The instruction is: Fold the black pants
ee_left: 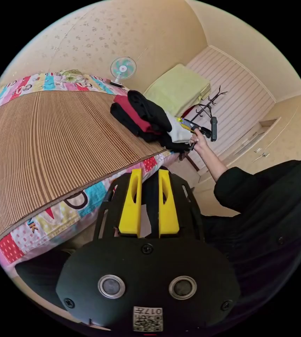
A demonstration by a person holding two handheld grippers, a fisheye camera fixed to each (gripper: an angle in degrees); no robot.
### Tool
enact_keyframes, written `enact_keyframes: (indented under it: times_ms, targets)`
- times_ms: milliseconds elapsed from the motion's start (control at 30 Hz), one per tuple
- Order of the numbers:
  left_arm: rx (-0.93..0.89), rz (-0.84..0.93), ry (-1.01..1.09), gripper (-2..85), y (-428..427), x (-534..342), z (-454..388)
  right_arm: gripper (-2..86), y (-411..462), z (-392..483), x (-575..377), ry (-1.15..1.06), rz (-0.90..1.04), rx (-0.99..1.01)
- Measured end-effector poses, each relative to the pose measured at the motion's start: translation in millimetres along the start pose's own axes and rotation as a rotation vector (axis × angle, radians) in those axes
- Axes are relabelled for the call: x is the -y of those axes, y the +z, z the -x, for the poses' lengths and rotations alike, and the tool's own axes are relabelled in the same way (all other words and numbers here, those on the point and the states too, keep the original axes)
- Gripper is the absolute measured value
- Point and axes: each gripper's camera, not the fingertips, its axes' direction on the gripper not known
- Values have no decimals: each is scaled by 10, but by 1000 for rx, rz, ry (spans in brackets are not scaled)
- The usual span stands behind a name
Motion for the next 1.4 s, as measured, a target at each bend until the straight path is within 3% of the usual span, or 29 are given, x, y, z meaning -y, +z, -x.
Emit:
enact_keyframes:
  times_ms: [67, 133, 200, 267, 400, 500, 567, 633, 800, 933, 1000, 1100, 1200, 1300, 1400]
  targets:
    - [70, -14, -2, 78, -39, -41, -80, 157, 356, -370, 120, 152, -2, 17]
    - [194, -9, 9, 78, -73, -104, -144, 144, 796, -641, 213, 318, 68, 218]
    - [264, 6, 11, 77, -122, -154, -175, 121, 825, -442, 365, 284, 80, 101]
    - [286, 9, 2, 72, -199, -208, -171, 56, 815, -24, 569, 97, 40, 170]
    - [289, 26, 3, 68, -171, -175, -164, 37, 858, 1036, 1079, -104, 20, 301]
    - [215, -14, 60, 69, -156, -35, -279, 33, 1042, 2208, 1135, -411, 91, 374]
    - [172, -68, 130, 69, -174, 70, -405, 32, 1227, 2951, 880, -646, 144, 420]
    - [156, -49, 132, 69, -126, 142, -420, 30, 1601, 3724, 307, -827, 326, 598]
    - [147, -30, 60, 87, -200, 95, -358, 25, 1744, 4557, -1364, -1115, 623, 996]
    - [256, -35, 25, 87, -409, -39, -259, 25, 1434, 4267, -1939, -1000, 713, 1306]
    - [298, -12, -4, 88, -414, 3, -156, 24, 1359, 3974, -1969, -930, 743, 1339]
    - [350, 38, -47, 108, -284, 365, 63, 26, 1188, 3345, -1843, -849, 700, 1279]
    - [385, 24, 40, 135, 54, 988, 199, 33, 1088, 2724, -1629, -740, 665, 1191]
    - [521, 60, 3, 143, 470, 1667, 506, 45, 1032, 2256, -1431, -621, 632, 1095]
    - [561, -63, -108, 140, 354, 2082, 981, 66, 819, 1977, -1244, -526, 531, 1054]
